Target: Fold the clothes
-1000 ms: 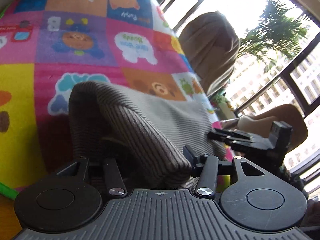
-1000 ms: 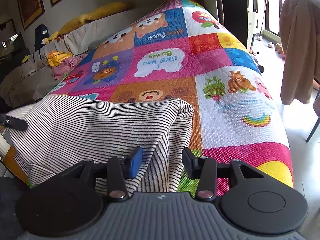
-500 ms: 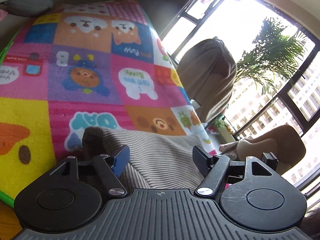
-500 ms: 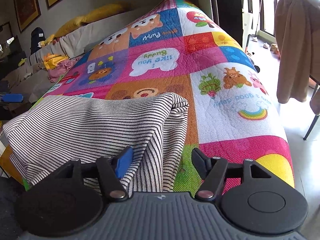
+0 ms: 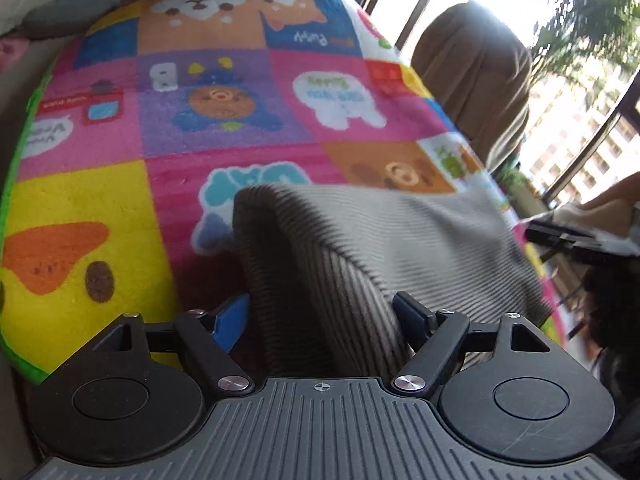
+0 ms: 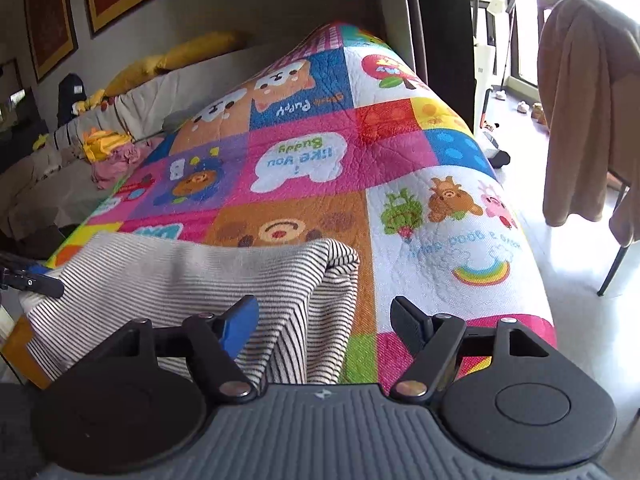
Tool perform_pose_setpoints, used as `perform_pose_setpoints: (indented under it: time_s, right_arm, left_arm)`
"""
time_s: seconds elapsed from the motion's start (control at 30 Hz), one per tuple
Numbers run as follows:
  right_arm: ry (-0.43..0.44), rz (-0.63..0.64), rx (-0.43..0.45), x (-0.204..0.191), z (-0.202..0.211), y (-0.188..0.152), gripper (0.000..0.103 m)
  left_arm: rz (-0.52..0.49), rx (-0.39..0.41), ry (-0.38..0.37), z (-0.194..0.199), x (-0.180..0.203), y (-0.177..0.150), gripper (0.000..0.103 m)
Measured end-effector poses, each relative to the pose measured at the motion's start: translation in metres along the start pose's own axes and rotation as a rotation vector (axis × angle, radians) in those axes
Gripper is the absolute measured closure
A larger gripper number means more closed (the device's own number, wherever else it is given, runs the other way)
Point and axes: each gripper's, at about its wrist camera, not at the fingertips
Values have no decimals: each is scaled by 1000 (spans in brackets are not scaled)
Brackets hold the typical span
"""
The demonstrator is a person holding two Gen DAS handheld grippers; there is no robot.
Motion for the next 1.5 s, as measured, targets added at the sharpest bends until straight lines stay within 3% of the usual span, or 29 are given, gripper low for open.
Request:
perform_pose_setpoints:
  time_s: [0.07, 0.27, 0.37, 0.47, 0.6, 0.73, 0.87, 1.03, 1.23, 1.33, 1.5]
  right_arm:
    - [56, -60, -9, 6, -7, 10, 29]
    - [176, -150, -98, 5, -59, 27, 29]
    - [262, -186, -172, 1, -88, 33, 25]
    - [290, -177, -200, -6, -113, 51, 24]
    - [294, -166, -130, -20, -145, 99, 24]
    - [308, -125, -12, -53, -176, 157, 24]
    - [177, 38, 7, -85, -188, 177, 24]
    - [-90, 303, 67, -81, -160, 134, 15]
    - [-262, 399, -39, -50, -144, 71, 8]
    - [-281, 401, -60, -45, -136, 56, 6]
    - [-143, 399, 104, -82, -98, 68, 6]
  left_arm:
    - [48, 36, -83, 4, -3, 13, 19]
    - [106, -39, -90, -36, -14, 35, 14]
    - [172, -82, -138, -58, -29, 40, 14]
    - [208, -51, -157, -67, -40, 53, 15]
    - [247, 62, -191, -55, -54, 78, 15]
    - [208, 125, -153, -38, -56, 90, 14]
    - [84, 160, -93, -9, -48, 81, 12]
    - [-51, 226, 15, 12, -40, 79, 8]
    - [-138, 105, 174, -48, -53, 84, 7]
    - [-213, 26, 269, -74, -56, 72, 6]
    - [-202, 35, 277, -70, -59, 64, 6]
Point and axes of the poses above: each gripper's, at about its wrist camera, not at the fingertips, and z roughly against the way its jaws point, x to its right, y to its top, and after that the axes turned 5 degrees about -y, right-handed
